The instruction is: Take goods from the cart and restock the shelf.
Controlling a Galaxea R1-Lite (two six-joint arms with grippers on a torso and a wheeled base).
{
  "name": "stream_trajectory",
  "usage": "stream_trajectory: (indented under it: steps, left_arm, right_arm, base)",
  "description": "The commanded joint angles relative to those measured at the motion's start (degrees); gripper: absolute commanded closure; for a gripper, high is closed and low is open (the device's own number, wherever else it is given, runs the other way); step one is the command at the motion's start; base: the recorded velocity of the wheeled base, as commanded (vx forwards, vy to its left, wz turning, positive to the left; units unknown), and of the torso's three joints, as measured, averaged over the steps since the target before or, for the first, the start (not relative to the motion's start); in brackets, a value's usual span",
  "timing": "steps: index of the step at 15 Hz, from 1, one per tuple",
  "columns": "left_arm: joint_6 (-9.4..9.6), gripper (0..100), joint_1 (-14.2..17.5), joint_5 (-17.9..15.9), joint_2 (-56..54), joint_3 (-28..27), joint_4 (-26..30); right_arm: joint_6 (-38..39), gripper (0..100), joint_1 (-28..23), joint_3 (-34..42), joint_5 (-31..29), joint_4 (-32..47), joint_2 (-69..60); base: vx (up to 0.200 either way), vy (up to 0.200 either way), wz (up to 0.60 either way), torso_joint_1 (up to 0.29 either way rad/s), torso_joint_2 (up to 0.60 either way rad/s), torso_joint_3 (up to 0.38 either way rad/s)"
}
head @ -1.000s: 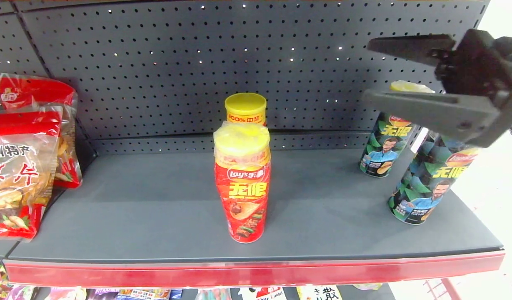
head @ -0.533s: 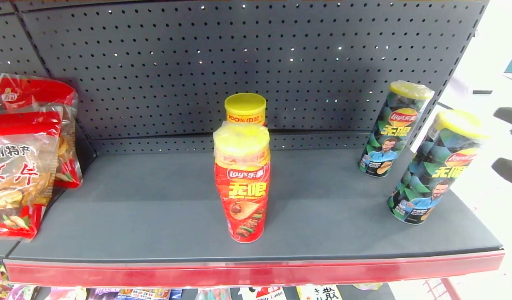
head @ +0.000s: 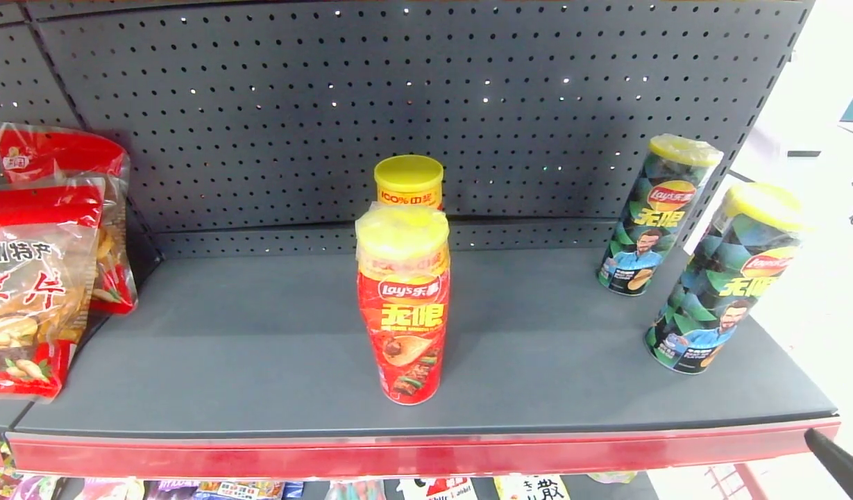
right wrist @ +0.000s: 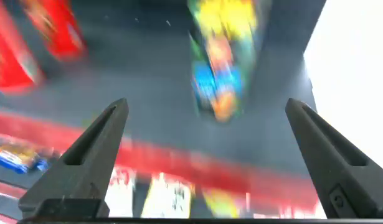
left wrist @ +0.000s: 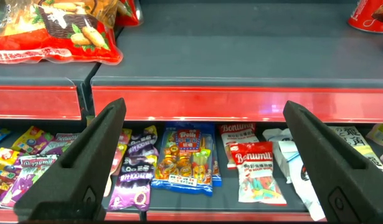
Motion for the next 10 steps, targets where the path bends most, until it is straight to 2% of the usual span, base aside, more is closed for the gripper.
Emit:
stream_trajectory:
  steps: [1, 3, 5, 9, 10]
  left_arm:
    - [-0.02, 0, 0.0, 0.0, 0.0, 0.0, 0.0]
    - [-0.02, 0, 0.0, 0.0, 0.0, 0.0, 0.0]
    - [-0.02, 0, 0.0, 0.0, 0.0, 0.0, -0.1]
    - [-0.02, 0, 0.0, 0.0, 0.0, 0.0, 0.0]
    - [-0.02, 0, 0.0, 0.0, 0.0, 0.0, -0.1]
  right_arm:
    - [4.5, 0, -5.0, 1.4, -0.2, 10.4, -12.9]
    - [6.4, 0, -9.2, 1.4, 0.3, 18.7, -18.0]
    - [5.8, 0, -13.8, 1.4, 4.4, 26.9, -24.9]
    - [0.2, 0, -14.1, 1.4, 3.8, 30.8, -32.8]
    - [1.5, 0, -14.0, 1.3, 2.2, 31.0, -32.8]
  base:
    - [0.0, 0.0, 0.0, 0.0, 0.0, 0.0]
    - [0.0, 0.0, 0.0, 0.0, 0.0, 0.0]
    - [0.0, 0.0, 0.0, 0.0, 0.0, 0.0]
    - [0.0, 0.0, 0.0, 0.0, 0.0, 0.0]
    - [0.0, 0.0, 0.0, 0.0, 0.0, 0.0]
